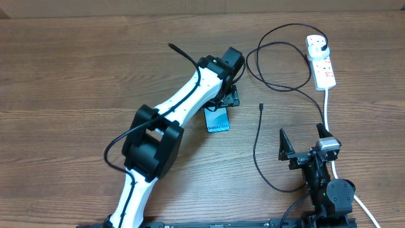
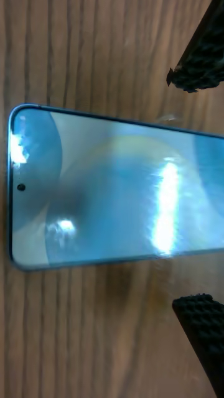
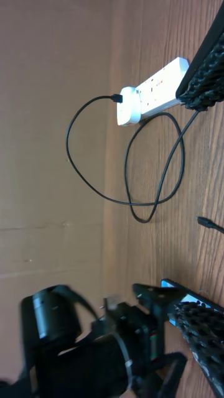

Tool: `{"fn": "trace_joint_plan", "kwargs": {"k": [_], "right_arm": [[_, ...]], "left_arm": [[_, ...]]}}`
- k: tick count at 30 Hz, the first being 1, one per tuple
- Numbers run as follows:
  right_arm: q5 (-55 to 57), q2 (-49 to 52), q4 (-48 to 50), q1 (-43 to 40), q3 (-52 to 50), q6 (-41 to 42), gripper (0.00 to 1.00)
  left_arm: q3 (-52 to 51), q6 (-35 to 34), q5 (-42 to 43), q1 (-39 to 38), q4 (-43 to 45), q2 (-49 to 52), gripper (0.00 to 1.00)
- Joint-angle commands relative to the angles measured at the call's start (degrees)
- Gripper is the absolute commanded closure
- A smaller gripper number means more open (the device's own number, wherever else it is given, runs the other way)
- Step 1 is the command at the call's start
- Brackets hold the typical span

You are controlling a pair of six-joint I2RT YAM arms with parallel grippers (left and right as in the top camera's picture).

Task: Plug charger to phone and switch on socket
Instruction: 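Lower the left gripper down toward the phone's top edge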

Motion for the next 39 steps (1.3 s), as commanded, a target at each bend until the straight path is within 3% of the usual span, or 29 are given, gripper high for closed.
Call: {"fn": "trace_joint_plan", "kwargs": {"k": [1,14,22,39], "right_arm": [[0.52,-0.57,0.13,0.33,-0.59,-0.09,0.0],[0.55,-0.57,0.13,0.33,-0.59,-0.09,0.0],[0.52,-0.57,0.13,0.33,-0.59,-0.09,0.0],[0.52,-0.57,0.13,0.33,-0.59,-0.09,0.0]], "left_arm": [[-0.17,3.13,3.19,-0.37,1.16,1.31,0.0],[0.35,3.39,0.94,0.24,0.9,1.31,0.0],[0.42,8.33,-0.46,0.9,-0.02,1.31,0.0],[0.42,3.74,-2.05,1.09,0.98,2.49,0.0]]}}
